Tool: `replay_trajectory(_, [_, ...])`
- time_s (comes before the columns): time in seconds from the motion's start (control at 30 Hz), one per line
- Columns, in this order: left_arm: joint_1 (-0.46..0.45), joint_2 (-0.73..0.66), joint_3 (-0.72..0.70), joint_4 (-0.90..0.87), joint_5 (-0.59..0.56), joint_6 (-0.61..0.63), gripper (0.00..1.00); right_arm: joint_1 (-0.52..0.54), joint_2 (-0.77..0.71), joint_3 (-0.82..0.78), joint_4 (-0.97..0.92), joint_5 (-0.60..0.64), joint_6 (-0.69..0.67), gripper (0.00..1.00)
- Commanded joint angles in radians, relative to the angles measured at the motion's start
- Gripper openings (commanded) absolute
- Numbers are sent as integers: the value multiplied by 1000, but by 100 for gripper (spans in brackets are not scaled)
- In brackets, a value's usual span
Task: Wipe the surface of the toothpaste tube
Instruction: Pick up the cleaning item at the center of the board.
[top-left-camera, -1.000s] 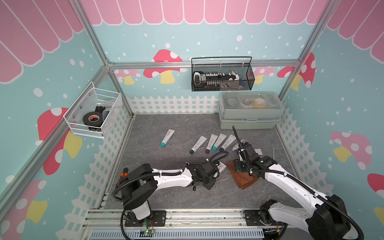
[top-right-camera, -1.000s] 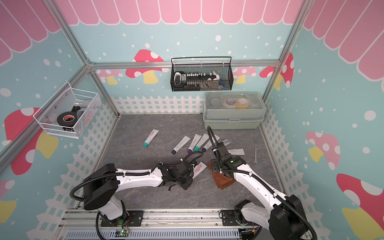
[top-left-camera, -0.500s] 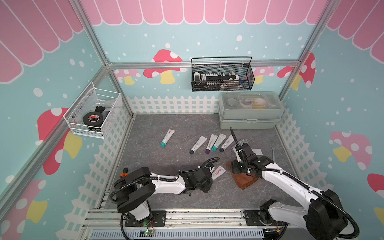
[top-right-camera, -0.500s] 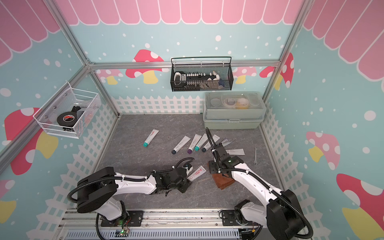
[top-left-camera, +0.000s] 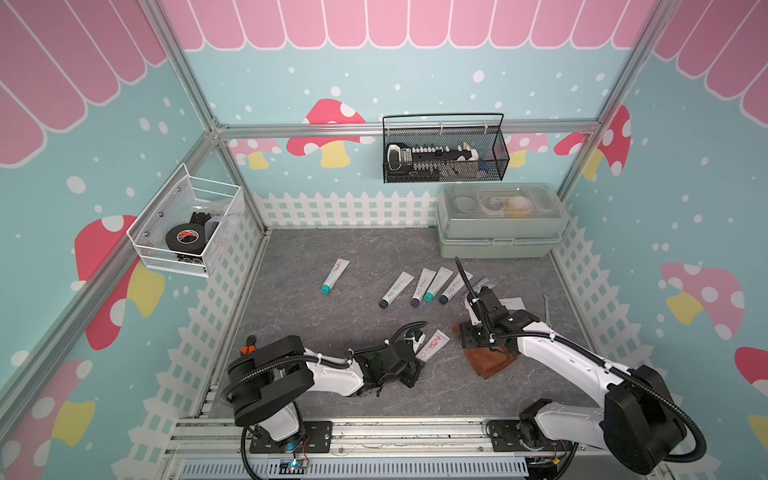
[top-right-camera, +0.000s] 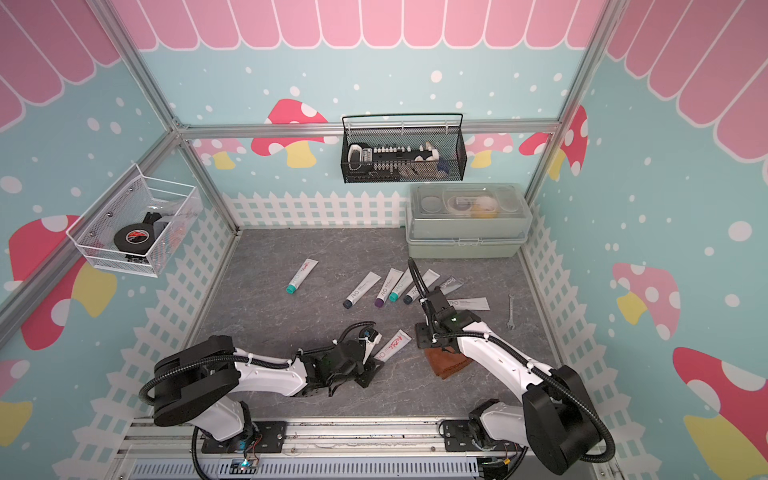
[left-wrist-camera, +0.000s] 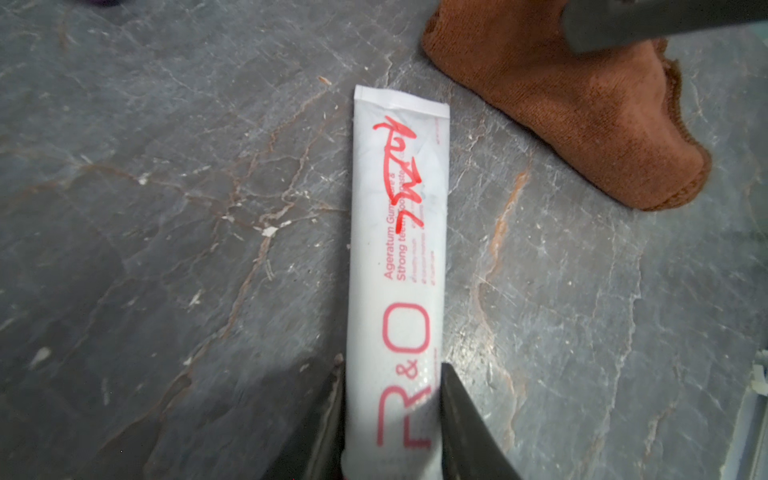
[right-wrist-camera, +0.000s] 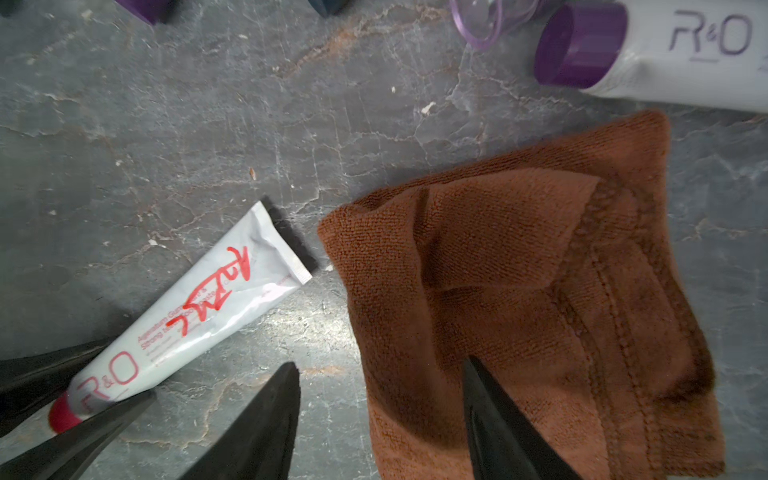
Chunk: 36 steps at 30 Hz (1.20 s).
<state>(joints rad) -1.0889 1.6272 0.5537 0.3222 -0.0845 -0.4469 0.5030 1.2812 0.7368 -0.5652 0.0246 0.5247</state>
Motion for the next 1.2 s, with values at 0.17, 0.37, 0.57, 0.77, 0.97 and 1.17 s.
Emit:
replay_trajectory(0.17, [-5, 26, -18, -67, 29, -18, 33, -4, 110, 94, 7, 31, -32, 61])
replay_trajectory(0.37, [-5, 3, -22, -81, 22, -13, 41, -3, 161, 126, 4, 48, -47, 62])
replay_trajectory(0.57, [-5, 7, -49, -18, 41, -24, 41, -3, 256, 85, 74, 32, -33, 57])
replay_trajectory(0.77, [-4, 57, -108, 107, 35, -44, 37, -1, 265, 64, 99, 24, -20, 30])
replay_trajectory(0.97, [-5, 112, -101, 159, 30, -20, 33, -1, 226, 69, 75, 10, -26, 17])
replay_trajectory(1.17, [-7, 139, -111, 193, 55, -19, 27, -2, 161, 55, 64, -57, -34, 9])
